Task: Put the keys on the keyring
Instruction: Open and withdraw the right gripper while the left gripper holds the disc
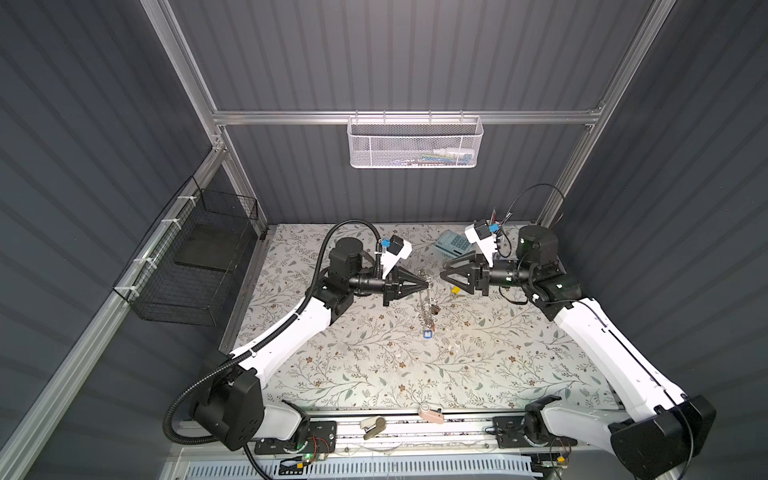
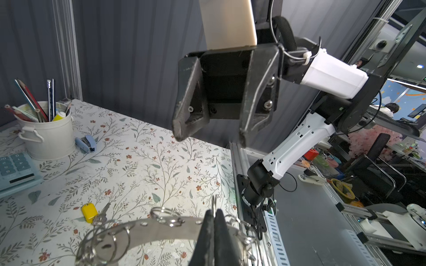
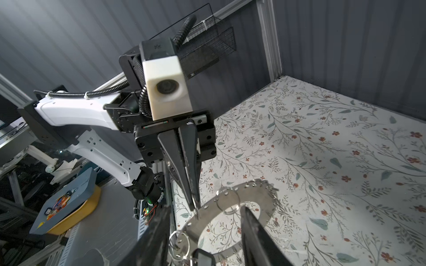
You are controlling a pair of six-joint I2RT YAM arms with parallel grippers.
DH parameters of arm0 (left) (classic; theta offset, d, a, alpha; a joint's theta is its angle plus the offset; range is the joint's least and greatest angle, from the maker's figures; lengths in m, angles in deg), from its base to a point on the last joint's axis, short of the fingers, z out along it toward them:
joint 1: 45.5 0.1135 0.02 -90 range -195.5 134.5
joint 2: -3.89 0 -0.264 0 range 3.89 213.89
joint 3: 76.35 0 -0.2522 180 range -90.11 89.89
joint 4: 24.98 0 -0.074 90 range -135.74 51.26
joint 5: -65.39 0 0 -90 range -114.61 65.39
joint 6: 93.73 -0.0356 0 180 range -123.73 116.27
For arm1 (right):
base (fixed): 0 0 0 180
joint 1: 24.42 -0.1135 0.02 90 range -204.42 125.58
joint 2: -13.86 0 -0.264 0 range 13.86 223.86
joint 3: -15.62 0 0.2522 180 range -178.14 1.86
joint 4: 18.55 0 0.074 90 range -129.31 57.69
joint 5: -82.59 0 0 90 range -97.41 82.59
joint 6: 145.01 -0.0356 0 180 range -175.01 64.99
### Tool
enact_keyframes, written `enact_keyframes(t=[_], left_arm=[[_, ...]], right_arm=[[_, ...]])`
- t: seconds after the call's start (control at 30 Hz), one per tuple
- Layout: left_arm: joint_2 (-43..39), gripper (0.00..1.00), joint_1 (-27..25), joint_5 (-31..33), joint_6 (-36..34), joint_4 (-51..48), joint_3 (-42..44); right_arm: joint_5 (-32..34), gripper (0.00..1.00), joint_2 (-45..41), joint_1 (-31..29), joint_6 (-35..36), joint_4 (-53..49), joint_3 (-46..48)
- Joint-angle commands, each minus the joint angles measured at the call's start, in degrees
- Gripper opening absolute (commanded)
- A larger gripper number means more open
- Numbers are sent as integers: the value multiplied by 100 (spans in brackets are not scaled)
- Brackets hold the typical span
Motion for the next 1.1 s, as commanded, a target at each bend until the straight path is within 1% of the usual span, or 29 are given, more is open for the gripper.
enact_keyframes(t=[0.0,0.23,0.43,0.57,0.73,0.8,0.87,0.93,1.07], left_arm=[[-206,0,8,20,481,1036,195],[-244,0,8,10,881,2153,643],[-288,0,8,-36,1052,2789,895],[-220,0,8,77,1418,3577,1105],[-111,0,8,180,1488,3548,1040],[-78,0,8,475,1521,3226,934],[-63,0,-4,638,1425,2784,761],[-100,0,-49,817,1393,2619,710],[-373,0,-97,1500,1394,2308,800]], right_arm=[[141,50,-32,24,-255,220,83],[131,50,8,23,-401,278,203],[107,47,161,12,-418,208,154],[110,45,212,2,-449,201,131],[123,44,199,-78,-476,211,143],[166,44,216,-158,-430,157,136],[229,44,223,-191,-373,95,135],[365,43,215,-209,-333,67,154],[827,34,122,-200,-276,68,168]])
